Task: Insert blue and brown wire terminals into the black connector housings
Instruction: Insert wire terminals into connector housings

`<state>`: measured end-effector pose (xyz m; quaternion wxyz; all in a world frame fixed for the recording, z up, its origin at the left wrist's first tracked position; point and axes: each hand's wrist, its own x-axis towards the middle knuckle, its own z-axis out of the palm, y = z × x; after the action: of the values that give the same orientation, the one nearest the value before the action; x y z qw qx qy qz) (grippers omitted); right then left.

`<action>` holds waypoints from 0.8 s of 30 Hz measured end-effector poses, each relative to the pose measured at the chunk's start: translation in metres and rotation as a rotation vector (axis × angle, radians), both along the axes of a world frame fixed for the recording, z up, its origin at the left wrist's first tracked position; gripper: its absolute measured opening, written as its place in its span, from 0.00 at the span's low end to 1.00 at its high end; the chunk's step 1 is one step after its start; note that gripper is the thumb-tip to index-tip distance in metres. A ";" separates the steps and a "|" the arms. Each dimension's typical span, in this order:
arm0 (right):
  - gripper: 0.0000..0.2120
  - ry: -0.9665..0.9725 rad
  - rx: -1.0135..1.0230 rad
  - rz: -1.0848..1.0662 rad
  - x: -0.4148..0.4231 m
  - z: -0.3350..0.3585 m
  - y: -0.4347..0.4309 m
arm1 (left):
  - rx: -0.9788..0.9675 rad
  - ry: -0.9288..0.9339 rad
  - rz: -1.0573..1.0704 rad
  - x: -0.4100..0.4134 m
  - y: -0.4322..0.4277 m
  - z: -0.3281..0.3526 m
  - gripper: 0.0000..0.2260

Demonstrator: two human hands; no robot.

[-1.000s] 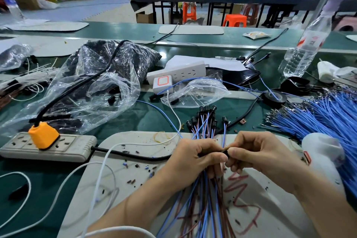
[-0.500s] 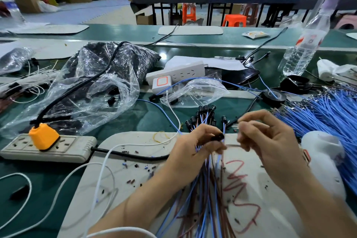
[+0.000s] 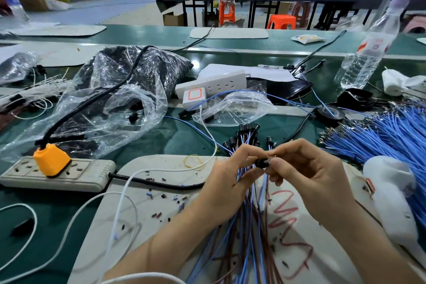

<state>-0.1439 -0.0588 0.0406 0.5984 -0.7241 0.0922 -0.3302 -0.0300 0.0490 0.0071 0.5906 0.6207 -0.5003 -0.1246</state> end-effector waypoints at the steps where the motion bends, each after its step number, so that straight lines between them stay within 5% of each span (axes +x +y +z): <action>1: 0.04 0.014 -0.062 -0.027 -0.001 -0.001 -0.001 | 0.009 -0.012 0.009 0.000 0.000 0.000 0.11; 5: 0.15 0.080 -0.467 -0.170 0.000 -0.004 -0.003 | 0.030 -0.072 0.072 0.002 0.000 -0.002 0.09; 7: 0.15 0.093 -0.516 -0.180 -0.001 -0.005 -0.004 | 0.037 -0.094 0.092 0.002 -0.001 -0.002 0.09; 15: 0.06 0.127 0.019 -0.024 -0.002 -0.003 -0.011 | 0.056 -0.102 0.083 0.004 0.002 -0.003 0.09; 24: 0.02 0.219 0.090 0.091 -0.004 0.004 -0.018 | 0.068 -0.069 0.074 0.003 0.003 -0.002 0.09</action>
<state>-0.1479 -0.0765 0.0443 0.6311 -0.7316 0.1390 -0.2172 -0.0267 0.0516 0.0048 0.5556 0.6626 -0.4926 -0.0979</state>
